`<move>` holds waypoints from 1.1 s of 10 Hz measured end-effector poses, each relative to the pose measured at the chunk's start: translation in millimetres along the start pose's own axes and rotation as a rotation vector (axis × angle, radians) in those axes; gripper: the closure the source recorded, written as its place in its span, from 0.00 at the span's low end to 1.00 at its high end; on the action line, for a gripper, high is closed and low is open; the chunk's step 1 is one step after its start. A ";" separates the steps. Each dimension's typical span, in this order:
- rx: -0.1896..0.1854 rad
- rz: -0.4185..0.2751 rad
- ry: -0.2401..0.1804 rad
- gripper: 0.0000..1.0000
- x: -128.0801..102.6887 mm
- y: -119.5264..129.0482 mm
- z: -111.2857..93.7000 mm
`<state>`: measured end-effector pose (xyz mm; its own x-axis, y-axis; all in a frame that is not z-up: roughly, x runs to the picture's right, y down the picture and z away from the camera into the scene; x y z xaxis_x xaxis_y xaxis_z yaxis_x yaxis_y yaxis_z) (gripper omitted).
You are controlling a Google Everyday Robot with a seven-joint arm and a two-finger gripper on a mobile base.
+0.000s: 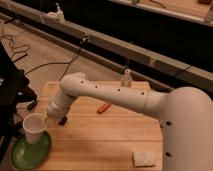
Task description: Place the ceramic cup in the ceramic bowl
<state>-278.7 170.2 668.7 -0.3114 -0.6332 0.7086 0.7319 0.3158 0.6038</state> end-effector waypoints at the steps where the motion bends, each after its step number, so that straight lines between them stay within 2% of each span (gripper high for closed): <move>1: -0.003 -0.021 -0.029 1.00 -4.9 -6.7 16.8; 4: -0.005 -0.039 -0.082 1.00 -7.6 -10.3 51.1; 6: -0.028 -0.036 -0.100 1.00 -4.2 -1.4 67.6; 11: -0.070 0.039 -0.083 0.98 12.2 31.3 70.2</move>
<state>-302.1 222.0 721.8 -0.3286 -0.5594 0.7609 0.7842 0.2874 0.5500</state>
